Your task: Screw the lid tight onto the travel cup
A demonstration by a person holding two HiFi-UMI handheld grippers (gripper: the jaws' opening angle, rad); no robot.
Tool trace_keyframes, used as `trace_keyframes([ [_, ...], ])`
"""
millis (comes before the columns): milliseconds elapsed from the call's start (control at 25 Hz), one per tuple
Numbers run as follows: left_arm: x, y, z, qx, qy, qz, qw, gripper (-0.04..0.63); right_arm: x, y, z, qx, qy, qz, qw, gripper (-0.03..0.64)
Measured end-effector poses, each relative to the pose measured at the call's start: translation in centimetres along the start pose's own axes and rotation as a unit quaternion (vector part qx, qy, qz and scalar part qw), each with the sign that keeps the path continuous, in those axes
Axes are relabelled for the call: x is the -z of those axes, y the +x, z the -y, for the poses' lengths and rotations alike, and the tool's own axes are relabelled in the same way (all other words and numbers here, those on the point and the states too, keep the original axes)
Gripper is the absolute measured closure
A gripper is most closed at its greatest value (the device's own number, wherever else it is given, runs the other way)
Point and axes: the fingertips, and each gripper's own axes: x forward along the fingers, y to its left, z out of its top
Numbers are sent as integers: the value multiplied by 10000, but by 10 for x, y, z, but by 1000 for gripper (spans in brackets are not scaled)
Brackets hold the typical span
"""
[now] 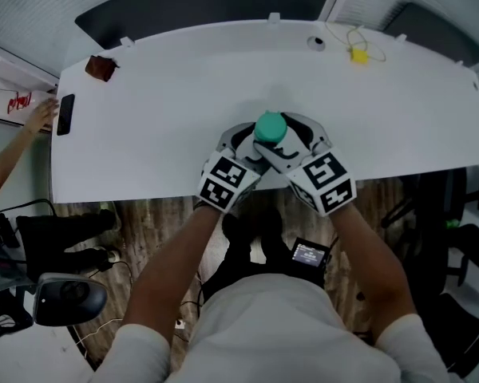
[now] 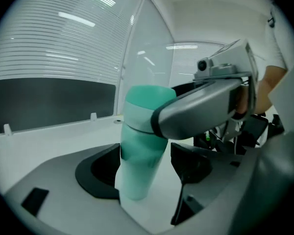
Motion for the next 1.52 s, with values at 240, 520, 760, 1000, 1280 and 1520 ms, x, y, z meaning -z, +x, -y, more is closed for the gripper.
trace_keyframes([
  [240, 0, 2, 4, 977, 780, -375, 9914, 267, 1, -2, -9, -1000, -491, -43, 9938, 305],
  [520, -5, 8, 4, 611, 565, -184, 9964, 268, 0, -1, -10, -867, -437, 89, 9952, 305],
  [760, -8, 8, -6, -500, 75, 125, 9986, 268, -1, 0, -5, 139, 8, 287, 9995, 305],
  [1000, -7, 6, -7, -761, -46, 209, 9969, 270, -3, 1, -5, 462, 203, 421, 9978, 305],
  [1280, 2, 2, 5, 699, 745, -224, 9945, 268, 1, -4, -15, -775, -446, 232, 9957, 305],
  [1520, 2, 7, 10, 1125, 1043, -504, 9869, 268, 1, -2, -19, -1233, -704, 54, 9899, 305],
])
